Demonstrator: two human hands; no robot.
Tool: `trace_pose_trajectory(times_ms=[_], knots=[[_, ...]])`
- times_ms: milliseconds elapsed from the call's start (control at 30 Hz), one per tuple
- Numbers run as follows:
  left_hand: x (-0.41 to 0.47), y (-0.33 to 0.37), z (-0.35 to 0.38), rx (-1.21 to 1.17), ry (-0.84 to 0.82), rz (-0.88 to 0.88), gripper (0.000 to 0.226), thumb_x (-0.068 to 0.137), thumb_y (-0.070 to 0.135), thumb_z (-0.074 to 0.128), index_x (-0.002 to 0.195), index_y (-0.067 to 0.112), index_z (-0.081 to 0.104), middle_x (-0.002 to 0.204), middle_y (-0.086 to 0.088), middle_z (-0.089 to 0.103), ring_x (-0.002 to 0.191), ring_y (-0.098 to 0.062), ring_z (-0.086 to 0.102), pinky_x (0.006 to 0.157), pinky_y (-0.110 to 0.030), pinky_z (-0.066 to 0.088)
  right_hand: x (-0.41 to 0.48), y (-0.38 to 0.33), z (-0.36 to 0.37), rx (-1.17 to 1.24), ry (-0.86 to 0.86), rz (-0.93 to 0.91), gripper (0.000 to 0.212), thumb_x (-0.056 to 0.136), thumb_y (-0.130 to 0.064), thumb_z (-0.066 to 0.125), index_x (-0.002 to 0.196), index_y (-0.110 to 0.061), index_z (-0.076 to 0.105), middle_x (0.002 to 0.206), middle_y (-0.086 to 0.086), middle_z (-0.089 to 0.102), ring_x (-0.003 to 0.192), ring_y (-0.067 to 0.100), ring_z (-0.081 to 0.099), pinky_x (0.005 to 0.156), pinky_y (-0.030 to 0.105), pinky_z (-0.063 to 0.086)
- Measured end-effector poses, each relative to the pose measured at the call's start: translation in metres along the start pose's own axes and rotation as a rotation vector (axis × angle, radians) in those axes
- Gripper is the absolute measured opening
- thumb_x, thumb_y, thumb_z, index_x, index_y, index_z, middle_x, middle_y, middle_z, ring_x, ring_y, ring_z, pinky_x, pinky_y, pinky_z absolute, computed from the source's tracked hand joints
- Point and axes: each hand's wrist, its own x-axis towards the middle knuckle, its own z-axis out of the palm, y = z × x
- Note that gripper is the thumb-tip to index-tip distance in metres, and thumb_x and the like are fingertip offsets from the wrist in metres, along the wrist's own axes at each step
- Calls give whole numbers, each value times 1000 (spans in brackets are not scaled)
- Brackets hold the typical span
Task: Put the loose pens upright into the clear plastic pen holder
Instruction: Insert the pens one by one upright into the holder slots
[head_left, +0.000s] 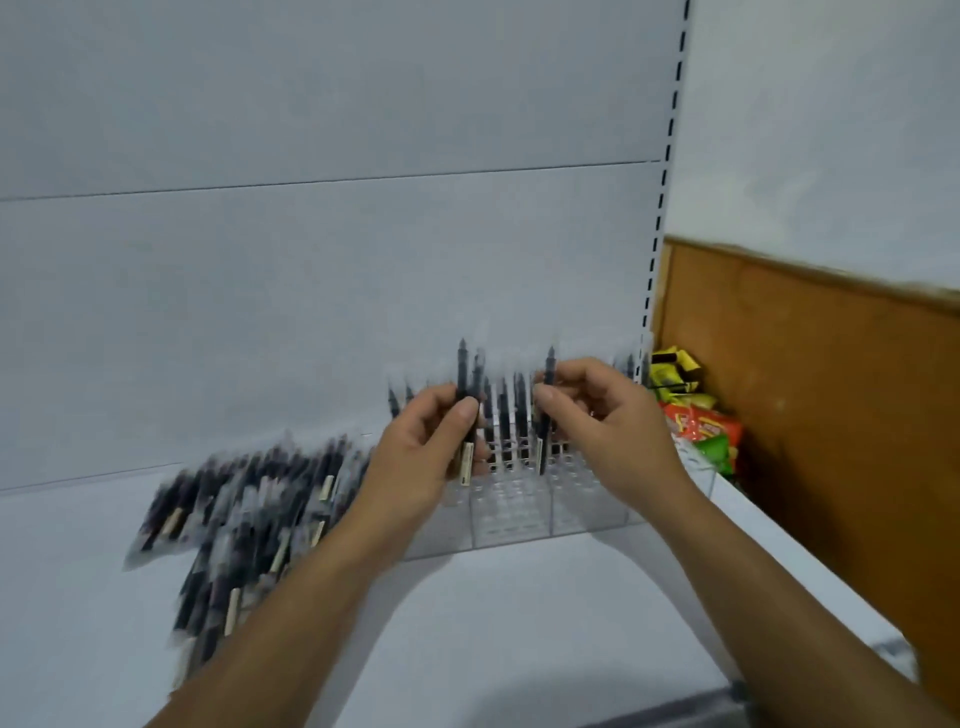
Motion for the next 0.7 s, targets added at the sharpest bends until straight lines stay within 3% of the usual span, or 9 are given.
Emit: trace_pose_trajectory(times_ms=[167,300,367,700], knots=[[26,1,37,13,-120,7,14,99,23,52,103,17,63,80,7,68,63,-5,57,56,-18,47,18,13,-41,18,150,-22,5,91,-20,67,95,-24,67,82,17,64,74,35,59,64,45,53],[42,1,58,53,-203,17,13,100,23,50,99,21,63,76,9,65,58,-5,53,54,-17,44,41,26,-68,-38,235,-24,7,93,-16,65,99,-14,66,89,27,62,73,32,57,60,31,52],[48,-2,69,43,-210,21,13,101,22,49,100,19,62,74,11,63,55,-5,48,52,-18,41,50,35,-75,-112,228,-16,9,92,-18,66,99,-12,66,87,22,64,80,36,60,67,37,54],[54,-23,77,-69,-232,-28,12,97,22,54,101,19,65,71,10,60,49,-4,38,46,-15,33,54,69,-81,-322,179,-42,10,90,-22,70,96,-15,68,76,0,64,69,12,56,59,15,45]])
